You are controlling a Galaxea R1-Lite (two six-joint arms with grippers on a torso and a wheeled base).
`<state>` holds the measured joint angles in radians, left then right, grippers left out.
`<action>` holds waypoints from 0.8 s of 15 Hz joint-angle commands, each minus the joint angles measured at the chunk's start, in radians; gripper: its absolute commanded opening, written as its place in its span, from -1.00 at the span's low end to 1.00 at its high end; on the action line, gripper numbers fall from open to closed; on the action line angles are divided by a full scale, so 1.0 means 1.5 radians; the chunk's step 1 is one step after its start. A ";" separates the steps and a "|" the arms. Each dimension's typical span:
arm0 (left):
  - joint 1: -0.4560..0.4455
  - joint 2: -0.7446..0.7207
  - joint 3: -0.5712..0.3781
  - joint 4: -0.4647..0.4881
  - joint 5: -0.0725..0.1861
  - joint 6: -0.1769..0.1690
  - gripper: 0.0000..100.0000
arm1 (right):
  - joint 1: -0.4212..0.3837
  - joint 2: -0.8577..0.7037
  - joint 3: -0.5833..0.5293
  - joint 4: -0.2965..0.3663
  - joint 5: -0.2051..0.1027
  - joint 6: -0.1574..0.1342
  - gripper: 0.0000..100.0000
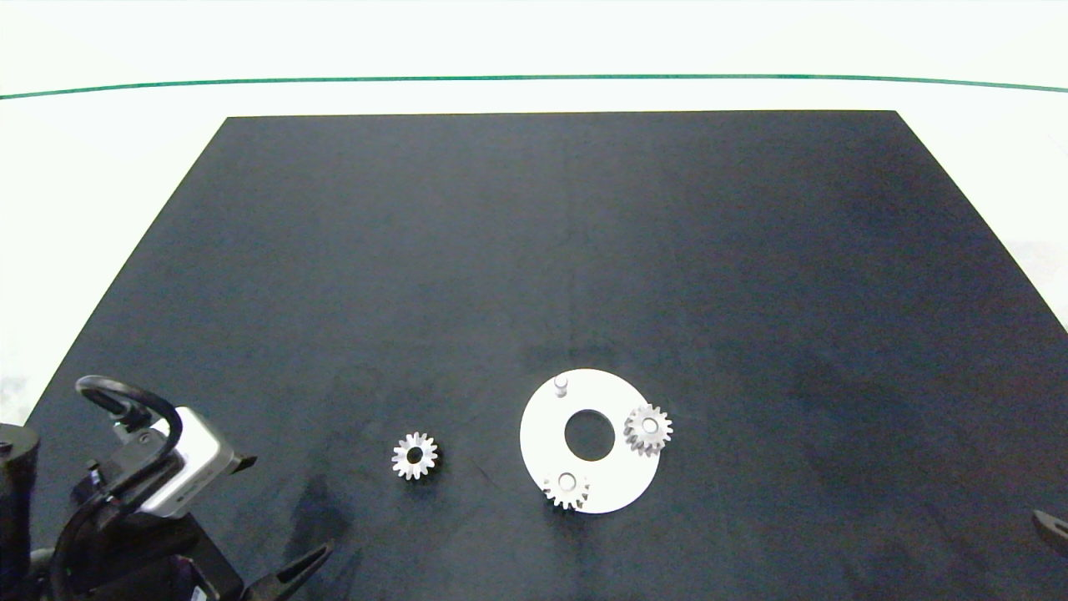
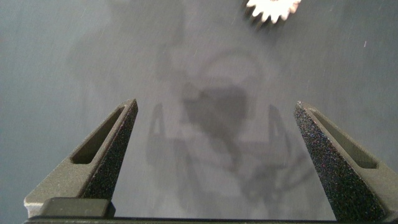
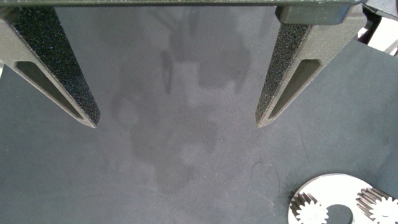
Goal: Install three planetary gears onto the carrier pins
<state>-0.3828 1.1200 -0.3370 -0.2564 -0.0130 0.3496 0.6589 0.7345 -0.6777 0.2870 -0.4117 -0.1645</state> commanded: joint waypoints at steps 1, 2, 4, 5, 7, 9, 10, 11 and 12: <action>-0.044 0.069 -0.004 -0.044 0.016 0.000 1.00 | 0.000 0.008 -0.001 0.001 -0.002 -0.001 1.00; -0.060 0.075 -0.005 -0.051 0.024 -0.002 1.00 | 0.000 0.008 -0.003 0.001 -0.002 -0.001 1.00; -0.065 0.093 -0.008 -0.058 0.025 -0.003 1.00 | 0.000 0.008 -0.002 0.001 -0.002 -0.001 1.00; -0.071 0.097 -0.008 -0.061 0.025 -0.003 1.00 | -0.001 0.008 -0.002 0.001 -0.002 -0.001 1.00; -0.074 0.120 -0.012 -0.085 0.024 -0.005 1.00 | -0.001 0.007 -0.003 0.001 -0.002 -0.001 1.00; -0.074 0.145 -0.020 -0.115 0.025 -0.005 1.00 | 0.000 0.007 -0.002 0.001 -0.002 -0.001 1.00; -0.078 0.155 -0.020 -0.129 0.025 -0.004 1.00 | -0.001 0.008 -0.003 0.001 -0.002 -0.001 1.00; -0.086 0.168 -0.021 -0.136 0.026 -0.005 1.00 | -0.001 0.007 -0.004 0.001 -0.002 -0.002 1.00; -0.089 0.178 -0.024 -0.143 0.026 -0.005 1.00 | -0.001 0.007 -0.004 0.001 -0.003 -0.001 1.00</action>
<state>-0.5094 1.3557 -0.3683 -0.4674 0.0249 0.3400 0.6585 0.7421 -0.6836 0.2866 -0.4121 -0.1649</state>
